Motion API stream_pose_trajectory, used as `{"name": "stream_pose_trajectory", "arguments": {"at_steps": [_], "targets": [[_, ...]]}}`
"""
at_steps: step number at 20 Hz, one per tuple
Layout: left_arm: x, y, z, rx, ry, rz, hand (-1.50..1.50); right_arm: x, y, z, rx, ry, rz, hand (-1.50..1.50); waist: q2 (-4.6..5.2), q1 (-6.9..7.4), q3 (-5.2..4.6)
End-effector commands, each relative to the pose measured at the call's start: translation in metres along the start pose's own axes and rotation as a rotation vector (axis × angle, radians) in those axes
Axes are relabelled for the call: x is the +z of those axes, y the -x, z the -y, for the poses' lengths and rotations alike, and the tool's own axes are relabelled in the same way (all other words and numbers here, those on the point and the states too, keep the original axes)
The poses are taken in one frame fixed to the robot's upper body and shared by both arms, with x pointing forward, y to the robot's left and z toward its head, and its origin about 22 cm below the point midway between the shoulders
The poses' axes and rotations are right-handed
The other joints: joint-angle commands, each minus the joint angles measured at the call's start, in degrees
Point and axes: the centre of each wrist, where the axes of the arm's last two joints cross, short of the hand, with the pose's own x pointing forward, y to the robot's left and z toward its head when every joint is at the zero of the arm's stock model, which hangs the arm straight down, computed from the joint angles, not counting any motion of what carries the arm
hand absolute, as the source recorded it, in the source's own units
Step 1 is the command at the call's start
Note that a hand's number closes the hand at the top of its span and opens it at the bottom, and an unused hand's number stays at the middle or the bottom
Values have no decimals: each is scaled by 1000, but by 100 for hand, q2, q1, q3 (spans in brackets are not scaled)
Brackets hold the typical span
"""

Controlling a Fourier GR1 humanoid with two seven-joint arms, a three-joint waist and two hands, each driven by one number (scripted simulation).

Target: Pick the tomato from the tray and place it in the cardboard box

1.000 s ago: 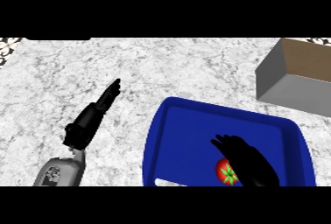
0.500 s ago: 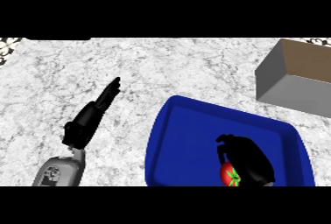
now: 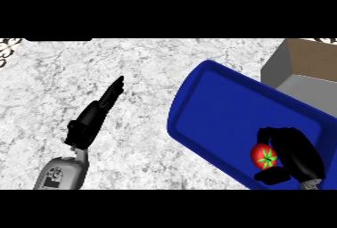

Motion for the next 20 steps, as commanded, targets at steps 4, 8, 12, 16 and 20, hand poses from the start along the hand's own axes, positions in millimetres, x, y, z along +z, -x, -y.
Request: {"name": "stream_pose_trajectory", "arguments": {"at_steps": [4,8,12,16,20], "targets": [[-5,16,-14,7,-21,-3,0,29,23,45,42,239,-80,150,15,-40,26],[-4,12,-7,9,-2,-1,0,61,27,81,-4,280,-39,150,8,-40,26],[1,4,12,11,-15,-22,0,89,12,128,-50,338,26,150,-1,-33,26],[-2,11,-10,8,-13,-16,0,129,-11,147,-142,440,34,150,-8,-68,25],[4,20,12,10,-10,-6,0,133,-14,156,-216,504,-14,150,-21,-89,22]]}}
